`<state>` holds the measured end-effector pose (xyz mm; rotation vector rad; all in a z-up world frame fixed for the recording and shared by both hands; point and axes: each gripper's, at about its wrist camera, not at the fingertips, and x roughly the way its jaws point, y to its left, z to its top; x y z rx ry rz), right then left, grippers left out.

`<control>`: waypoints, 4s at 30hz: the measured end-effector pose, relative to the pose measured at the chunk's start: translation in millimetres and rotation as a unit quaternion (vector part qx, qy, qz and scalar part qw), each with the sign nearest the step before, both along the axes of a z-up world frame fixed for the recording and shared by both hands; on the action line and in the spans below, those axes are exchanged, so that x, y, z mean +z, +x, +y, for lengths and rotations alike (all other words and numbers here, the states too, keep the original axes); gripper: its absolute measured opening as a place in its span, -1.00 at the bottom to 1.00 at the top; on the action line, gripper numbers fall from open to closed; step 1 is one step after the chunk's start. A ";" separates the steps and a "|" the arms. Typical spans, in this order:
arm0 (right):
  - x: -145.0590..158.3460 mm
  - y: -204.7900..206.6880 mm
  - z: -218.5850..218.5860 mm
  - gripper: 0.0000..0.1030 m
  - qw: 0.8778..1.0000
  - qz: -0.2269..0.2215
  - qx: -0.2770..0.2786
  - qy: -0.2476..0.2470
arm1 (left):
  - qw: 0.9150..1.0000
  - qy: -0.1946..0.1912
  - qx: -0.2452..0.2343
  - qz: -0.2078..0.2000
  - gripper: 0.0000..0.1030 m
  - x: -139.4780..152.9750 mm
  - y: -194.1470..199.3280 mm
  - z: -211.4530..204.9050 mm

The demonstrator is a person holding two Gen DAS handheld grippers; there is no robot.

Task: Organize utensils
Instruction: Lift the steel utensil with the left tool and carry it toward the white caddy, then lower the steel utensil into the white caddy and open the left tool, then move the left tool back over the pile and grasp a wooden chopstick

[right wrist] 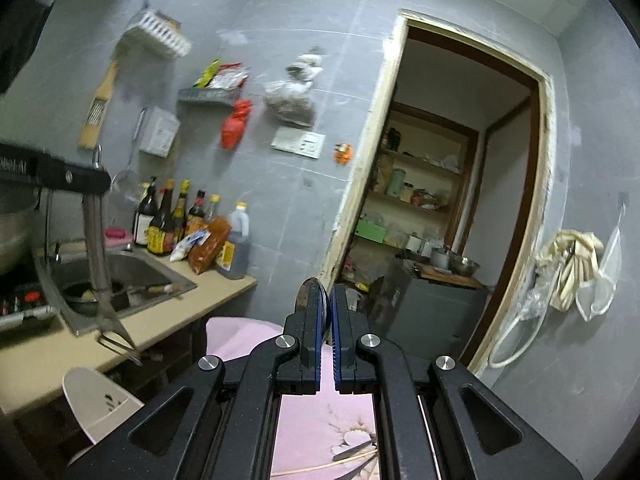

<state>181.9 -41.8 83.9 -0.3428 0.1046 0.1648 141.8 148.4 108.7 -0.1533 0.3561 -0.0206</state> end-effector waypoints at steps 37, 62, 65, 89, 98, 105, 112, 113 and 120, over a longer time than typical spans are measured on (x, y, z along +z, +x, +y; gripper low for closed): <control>-67.7 -8.9 30.6 -0.92 0.995 0.064 0.013 -0.075 | 0.999 0.042 0.005 0.031 -0.65 -48.8 -10.2 -5.8; -81.2 -8.2 24.3 -0.90 0.992 0.109 0.040 -0.049 | 0.985 -0.006 0.032 0.169 -0.64 -71.5 3.9 2.2; -84.8 -9.3 19.8 -0.84 0.990 0.124 0.050 -0.036 | 0.984 -0.012 0.019 0.178 -0.63 -79.7 2.3 3.2; -51.1 -14.7 -83.6 0.42 0.978 0.150 0.015 0.142 | 0.996 0.010 0.058 0.072 0.98 -78.8 -11.3 -39.3; -29.9 -5.2 -165.9 0.94 0.981 0.107 -0.051 0.152 | 0.997 0.040 0.056 0.020 1.00 -67.2 13.6 -107.0; -22.8 17.4 -226.2 0.97 0.984 0.077 -0.082 0.136 | 0.997 0.052 0.052 -0.011 1.00 -68.3 39.3 -174.4; -41.4 56.3 -280.5 0.97 0.983 0.097 -0.082 0.131 | 0.997 0.062 0.047 0.014 1.00 -89.7 75.8 -230.8; -47.3 63.8 -287.9 0.97 0.982 0.105 -0.082 0.132 | 0.997 0.063 0.046 0.019 1.00 -93.4 80.0 -237.0; -92.6 121.1 -316.3 0.96 0.973 0.176 -0.059 0.135 | 0.992 0.082 0.028 0.088 1.00 -134.6 128.3 -270.7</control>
